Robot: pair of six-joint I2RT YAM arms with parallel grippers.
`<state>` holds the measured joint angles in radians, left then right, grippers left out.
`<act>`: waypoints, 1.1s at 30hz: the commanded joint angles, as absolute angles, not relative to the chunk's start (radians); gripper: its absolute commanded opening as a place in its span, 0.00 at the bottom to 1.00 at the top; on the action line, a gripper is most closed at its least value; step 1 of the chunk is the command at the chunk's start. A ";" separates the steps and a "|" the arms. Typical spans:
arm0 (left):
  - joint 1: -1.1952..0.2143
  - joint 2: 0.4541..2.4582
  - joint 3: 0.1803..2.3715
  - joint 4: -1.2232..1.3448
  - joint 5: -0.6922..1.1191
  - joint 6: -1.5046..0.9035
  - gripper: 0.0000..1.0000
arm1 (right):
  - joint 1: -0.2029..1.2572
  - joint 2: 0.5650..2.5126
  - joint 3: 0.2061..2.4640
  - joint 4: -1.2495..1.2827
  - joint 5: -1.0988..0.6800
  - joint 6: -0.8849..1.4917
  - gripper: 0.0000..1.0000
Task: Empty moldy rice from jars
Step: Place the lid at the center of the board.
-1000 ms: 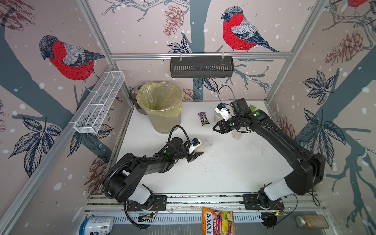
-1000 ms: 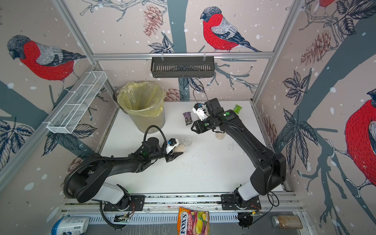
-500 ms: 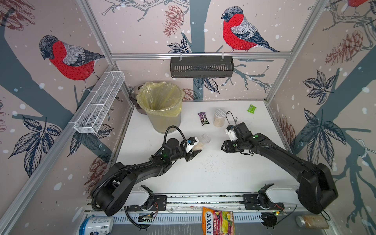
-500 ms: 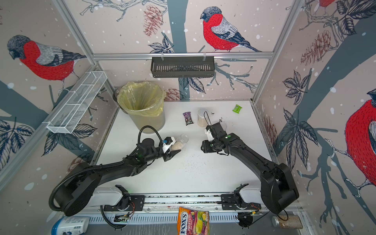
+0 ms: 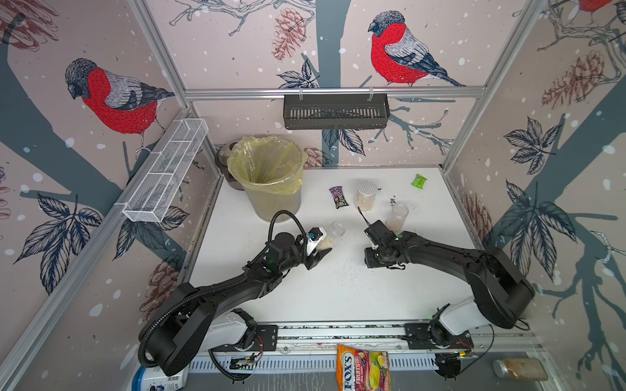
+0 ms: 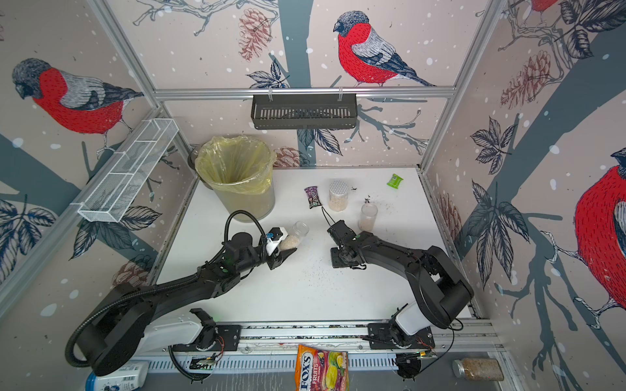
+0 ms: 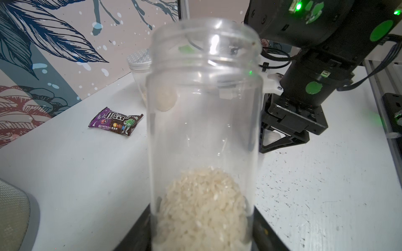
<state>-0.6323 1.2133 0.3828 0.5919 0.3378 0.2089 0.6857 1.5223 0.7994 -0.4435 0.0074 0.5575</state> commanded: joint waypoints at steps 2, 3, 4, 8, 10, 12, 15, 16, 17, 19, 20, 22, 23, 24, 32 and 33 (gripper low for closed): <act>-0.632 1.188 0.380 0.583 0.307 0.210 0.00 | 0.698 1.538 0.802 -0.418 0.038 0.580 0.45; -0.632 1.181 0.380 0.579 0.304 0.209 0.00 | 0.700 1.545 0.804 -0.419 0.038 0.580 0.47; -0.632 1.176 0.378 0.578 0.300 0.209 0.00 | 0.701 1.550 0.805 -0.417 0.037 0.580 0.48; -0.632 1.158 0.380 0.560 0.293 0.209 0.00 | 0.705 1.567 0.802 -0.411 0.037 0.580 0.55; -0.632 1.153 0.380 0.553 0.290 0.211 0.00 | 0.713 1.569 0.799 -0.410 0.041 0.580 0.57; -0.632 1.152 0.379 0.548 0.288 0.213 0.00 | 0.714 1.572 0.799 -0.409 0.043 0.583 0.61; -0.632 1.150 0.377 0.542 0.287 0.212 0.00 | 0.719 1.573 0.806 -0.409 0.046 0.586 0.66; -0.632 1.147 0.375 0.544 0.287 0.211 0.00 | 0.721 1.573 0.808 -0.410 0.044 0.587 0.67; -0.632 1.144 0.372 0.545 0.285 0.210 0.00 | 0.721 1.573 0.808 -0.411 0.040 0.585 0.69; -0.632 1.137 0.366 0.549 0.282 0.210 0.00 | 0.722 1.575 0.811 -0.414 0.036 0.586 0.73; -0.632 1.134 0.365 0.552 0.281 0.210 0.00 | 0.722 1.574 0.811 -0.418 0.041 0.588 0.75; -0.632 1.132 0.364 0.554 0.281 0.209 0.00 | 0.724 1.570 0.816 -0.426 0.043 0.591 0.75; -0.632 1.132 0.363 0.554 0.281 0.209 0.00 | 0.726 1.562 0.817 -0.427 0.043 0.591 0.76; -0.632 1.131 0.362 0.556 0.281 0.209 0.00 | 0.727 1.554 0.819 -0.429 0.044 0.593 0.79; -0.632 1.123 0.364 0.558 0.281 0.209 0.00 | 0.741 1.430 0.844 -0.496 0.096 0.629 0.86; -0.632 1.120 0.363 0.560 0.281 0.209 0.00 | 0.741 1.414 0.846 -0.502 0.097 0.630 0.86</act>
